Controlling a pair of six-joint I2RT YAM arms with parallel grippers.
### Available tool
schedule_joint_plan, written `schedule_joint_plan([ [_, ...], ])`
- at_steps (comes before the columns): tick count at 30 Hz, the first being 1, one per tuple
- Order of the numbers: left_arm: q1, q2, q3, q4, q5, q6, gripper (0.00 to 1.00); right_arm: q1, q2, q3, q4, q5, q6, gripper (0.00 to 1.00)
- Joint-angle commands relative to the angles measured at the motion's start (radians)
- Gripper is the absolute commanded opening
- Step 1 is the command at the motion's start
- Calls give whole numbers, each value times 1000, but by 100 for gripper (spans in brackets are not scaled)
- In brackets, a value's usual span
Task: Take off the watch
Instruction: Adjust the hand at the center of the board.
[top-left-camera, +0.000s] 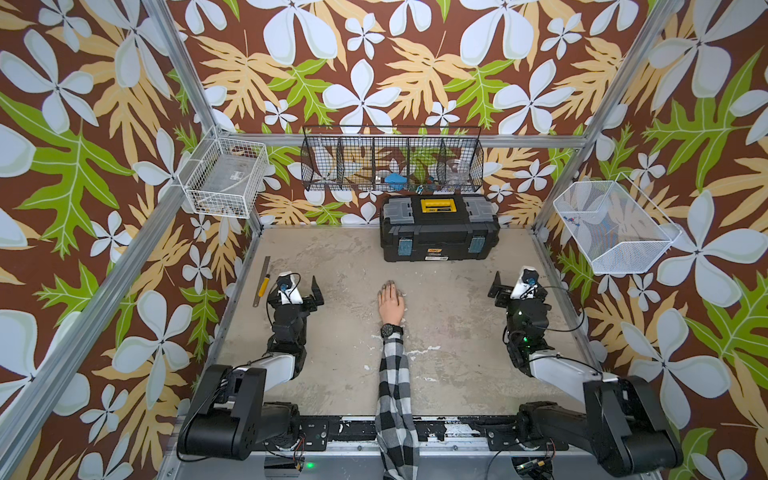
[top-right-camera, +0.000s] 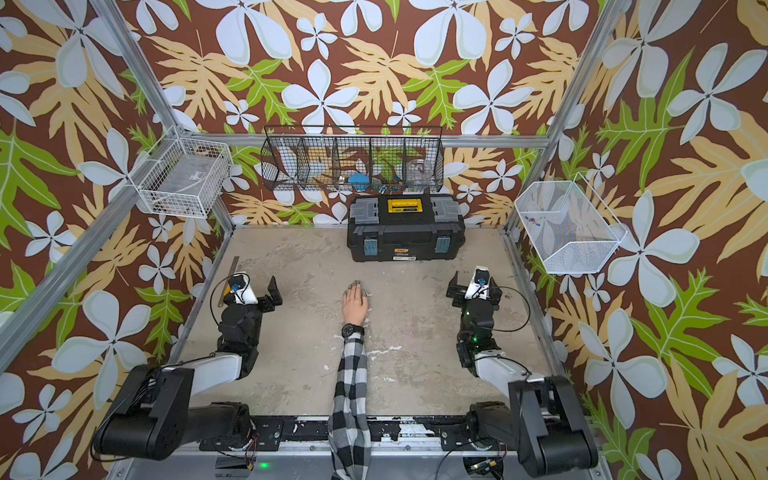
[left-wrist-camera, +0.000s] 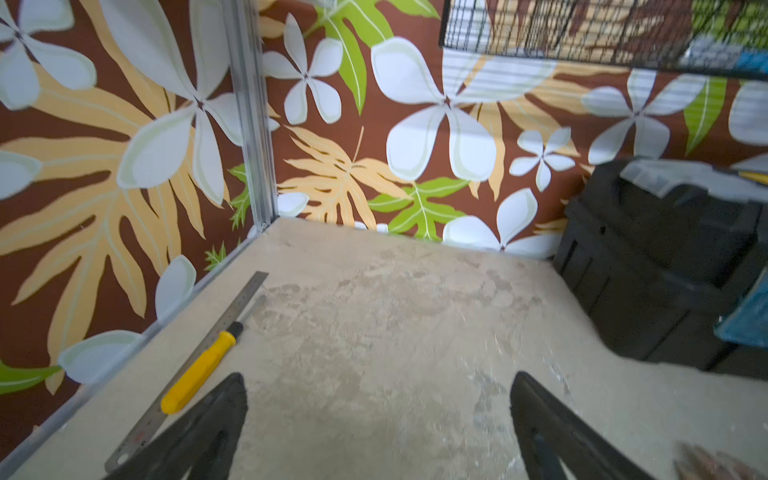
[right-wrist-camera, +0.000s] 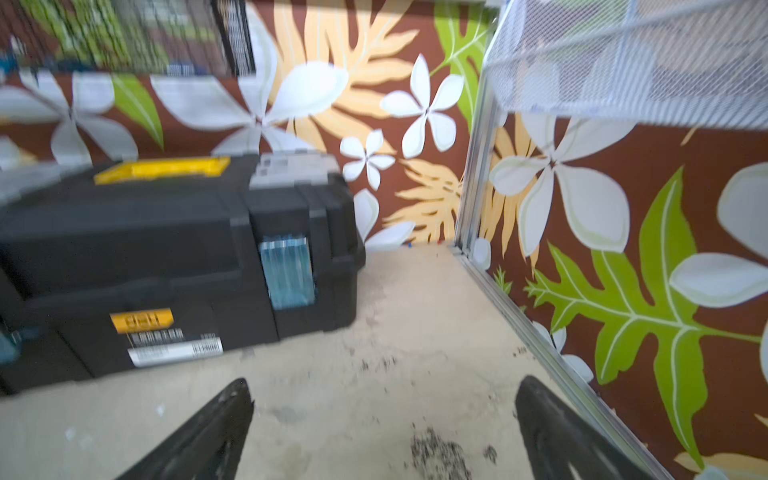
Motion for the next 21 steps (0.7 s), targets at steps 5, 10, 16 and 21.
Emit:
schedule_joint_plan([
  [5,-24,-158,196,-568,19,-232,94,-17,-176,97,-486,-180,368,100],
  [10,-44,-243,317,-841,246,-436,91,-18,-206,162,-653,-456,380,100],
  [16,-229,-274,409,-1168,310,-570,85,39,-167,187,-770,-656,409,95],
  [21,-524,-274,393,-1306,195,-737,78,119,-105,182,-794,-720,472,90],
])
